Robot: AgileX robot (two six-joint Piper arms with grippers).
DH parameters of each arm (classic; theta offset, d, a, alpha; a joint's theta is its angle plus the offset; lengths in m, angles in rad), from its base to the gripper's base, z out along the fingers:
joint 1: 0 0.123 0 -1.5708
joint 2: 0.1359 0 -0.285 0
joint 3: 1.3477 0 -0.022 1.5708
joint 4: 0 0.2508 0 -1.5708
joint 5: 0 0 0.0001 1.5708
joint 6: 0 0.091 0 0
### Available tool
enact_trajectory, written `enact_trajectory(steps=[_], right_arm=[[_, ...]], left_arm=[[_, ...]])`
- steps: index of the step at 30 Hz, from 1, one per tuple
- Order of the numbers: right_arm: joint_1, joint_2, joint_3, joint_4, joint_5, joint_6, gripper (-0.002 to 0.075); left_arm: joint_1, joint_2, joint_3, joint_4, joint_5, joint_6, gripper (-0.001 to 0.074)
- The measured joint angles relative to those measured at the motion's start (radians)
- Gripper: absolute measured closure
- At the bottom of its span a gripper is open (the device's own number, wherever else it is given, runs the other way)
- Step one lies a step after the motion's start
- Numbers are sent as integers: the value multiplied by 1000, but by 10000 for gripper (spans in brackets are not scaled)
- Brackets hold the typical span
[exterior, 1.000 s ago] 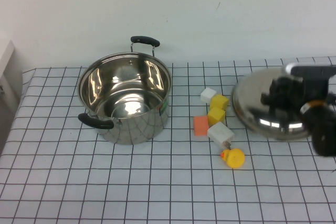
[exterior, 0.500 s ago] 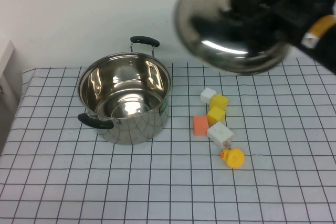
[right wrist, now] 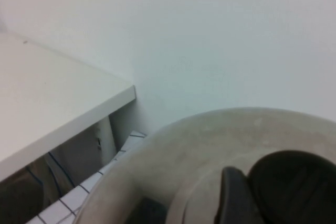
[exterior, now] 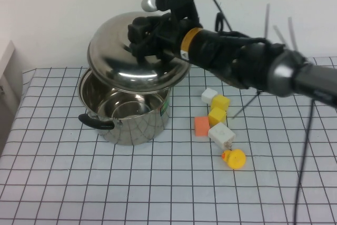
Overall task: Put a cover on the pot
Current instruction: Place the pot lid on the pot
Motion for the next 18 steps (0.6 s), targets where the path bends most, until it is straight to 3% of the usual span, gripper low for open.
enact_trajectory(steps=[9, 18], right_arm=[[35, 218, -243, -80, 26, 140, 370], [55, 287, -288, -121, 44, 157, 370]], left_arm=[[0, 0, 0, 0, 0, 0, 738], [0, 0, 0, 0, 0, 0, 738]])
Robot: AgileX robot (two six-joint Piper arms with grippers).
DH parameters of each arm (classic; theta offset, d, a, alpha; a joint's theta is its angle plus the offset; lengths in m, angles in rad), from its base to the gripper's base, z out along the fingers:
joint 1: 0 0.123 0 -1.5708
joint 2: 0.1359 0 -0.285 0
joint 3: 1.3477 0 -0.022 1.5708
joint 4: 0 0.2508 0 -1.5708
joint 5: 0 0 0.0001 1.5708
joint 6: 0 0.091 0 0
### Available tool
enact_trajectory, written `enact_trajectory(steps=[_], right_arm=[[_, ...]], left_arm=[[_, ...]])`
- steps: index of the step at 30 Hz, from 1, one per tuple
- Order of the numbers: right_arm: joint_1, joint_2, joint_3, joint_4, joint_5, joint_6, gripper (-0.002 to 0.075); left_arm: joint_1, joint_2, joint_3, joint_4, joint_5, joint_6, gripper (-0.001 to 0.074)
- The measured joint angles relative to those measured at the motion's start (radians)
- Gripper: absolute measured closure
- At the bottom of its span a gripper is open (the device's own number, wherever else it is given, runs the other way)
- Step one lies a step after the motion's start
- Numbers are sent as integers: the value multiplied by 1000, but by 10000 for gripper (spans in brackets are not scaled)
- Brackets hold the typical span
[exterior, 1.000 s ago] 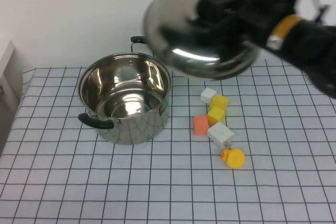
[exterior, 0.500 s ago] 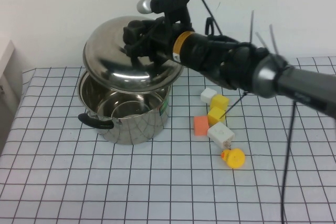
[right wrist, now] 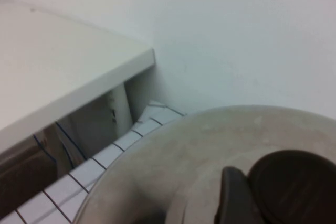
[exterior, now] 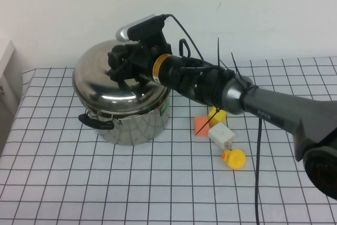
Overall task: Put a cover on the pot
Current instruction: Place the pot lid on the pot
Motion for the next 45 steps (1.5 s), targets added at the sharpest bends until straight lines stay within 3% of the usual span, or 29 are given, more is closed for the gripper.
enact_trajectory(steps=[13, 45], right_arm=[[0, 32, -3, -11, 59, -1, 370], [-2, 140, -146, -39, -19, -138, 370]], left_arm=[[0, 0, 0, 0, 0, 0, 737], [0, 0, 0, 0, 0, -3, 738]])
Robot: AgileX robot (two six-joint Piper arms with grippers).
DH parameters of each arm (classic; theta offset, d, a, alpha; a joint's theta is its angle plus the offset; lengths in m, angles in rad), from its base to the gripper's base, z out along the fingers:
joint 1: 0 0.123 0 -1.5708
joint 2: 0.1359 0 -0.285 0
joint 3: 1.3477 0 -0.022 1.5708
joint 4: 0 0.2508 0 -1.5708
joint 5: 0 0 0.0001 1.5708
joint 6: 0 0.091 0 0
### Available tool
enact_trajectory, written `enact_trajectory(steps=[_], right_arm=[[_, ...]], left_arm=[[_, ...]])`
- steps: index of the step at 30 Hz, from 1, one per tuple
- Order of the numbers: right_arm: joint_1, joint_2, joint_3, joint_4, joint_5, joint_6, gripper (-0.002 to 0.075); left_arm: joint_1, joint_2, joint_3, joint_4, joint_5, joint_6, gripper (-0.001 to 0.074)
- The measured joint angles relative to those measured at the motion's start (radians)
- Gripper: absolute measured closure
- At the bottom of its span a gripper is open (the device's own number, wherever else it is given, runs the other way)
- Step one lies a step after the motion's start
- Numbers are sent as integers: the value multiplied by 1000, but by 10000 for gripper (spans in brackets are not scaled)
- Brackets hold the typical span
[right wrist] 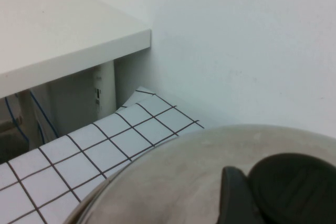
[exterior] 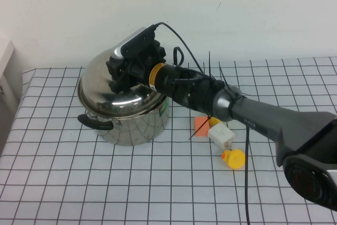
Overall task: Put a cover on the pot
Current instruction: Place the pot lid on the pot
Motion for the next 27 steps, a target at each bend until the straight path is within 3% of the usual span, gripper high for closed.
enact_trajectory(steps=[27], right_arm=[[0, 6, 0, 26, 2, 37, 365]], left_arm=[[0, 0, 0, 0, 0, 4, 738]])
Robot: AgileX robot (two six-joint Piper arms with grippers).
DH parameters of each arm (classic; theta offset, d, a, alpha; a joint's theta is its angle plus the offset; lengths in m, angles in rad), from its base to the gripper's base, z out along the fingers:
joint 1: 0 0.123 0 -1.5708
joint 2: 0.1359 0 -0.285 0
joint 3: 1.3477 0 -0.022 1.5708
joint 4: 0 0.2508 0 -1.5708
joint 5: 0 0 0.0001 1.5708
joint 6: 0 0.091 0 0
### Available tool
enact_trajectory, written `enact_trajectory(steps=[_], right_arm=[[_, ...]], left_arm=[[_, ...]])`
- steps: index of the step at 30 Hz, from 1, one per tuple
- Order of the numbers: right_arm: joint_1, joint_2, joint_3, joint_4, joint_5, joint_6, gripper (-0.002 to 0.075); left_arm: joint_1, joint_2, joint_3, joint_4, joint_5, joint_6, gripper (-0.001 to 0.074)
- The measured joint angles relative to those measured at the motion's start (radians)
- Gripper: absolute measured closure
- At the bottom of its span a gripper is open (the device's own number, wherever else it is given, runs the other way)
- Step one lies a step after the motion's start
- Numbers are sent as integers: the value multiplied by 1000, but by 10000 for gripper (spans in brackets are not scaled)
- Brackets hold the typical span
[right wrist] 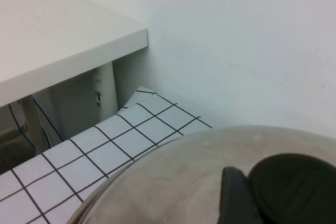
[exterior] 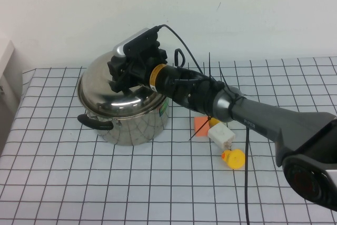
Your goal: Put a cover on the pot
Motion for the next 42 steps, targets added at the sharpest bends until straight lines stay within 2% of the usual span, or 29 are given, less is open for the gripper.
enact_trajectory(steps=[5, 11, 16, 19, 26, 27, 33, 39, 42], right_arm=[[-16, 0, -2, 0, -4, 56, 312], [-43, -15, -2, -16, -14, 170, 292], [-76, -87, -2, -217, -97, 360, 299], [-91, -163, -2, -400, -209, 500, 356], [-102, -318, -2, -861, -521, 843, 660], [-105, -336, -2, -912, -563, 872, 678], [-123, -457, -2, -1009, -772, 947, 715], [-127, -626, 63, -1013, -757, 953, 718], [-142, -708, 154, -1013, -742, 963, 718]], left_arm=[[0, 0, 0, 0, 0, 0, 738], [0, 0, 0, 0, 0, 0, 738], [0, 0, 0, 0, 0, 0, 738], [0, 0, 0, 0, 0, 0, 738], [0, 0, 0, 0, 0, 0, 738], [0, 0, 0, 0, 0, 0, 738], [0, 0, 0, 0, 0, 0, 738], [0, 0, 0, 0, 0, 0, 738], [0, 0, 0, 0, 0, 0, 738]])
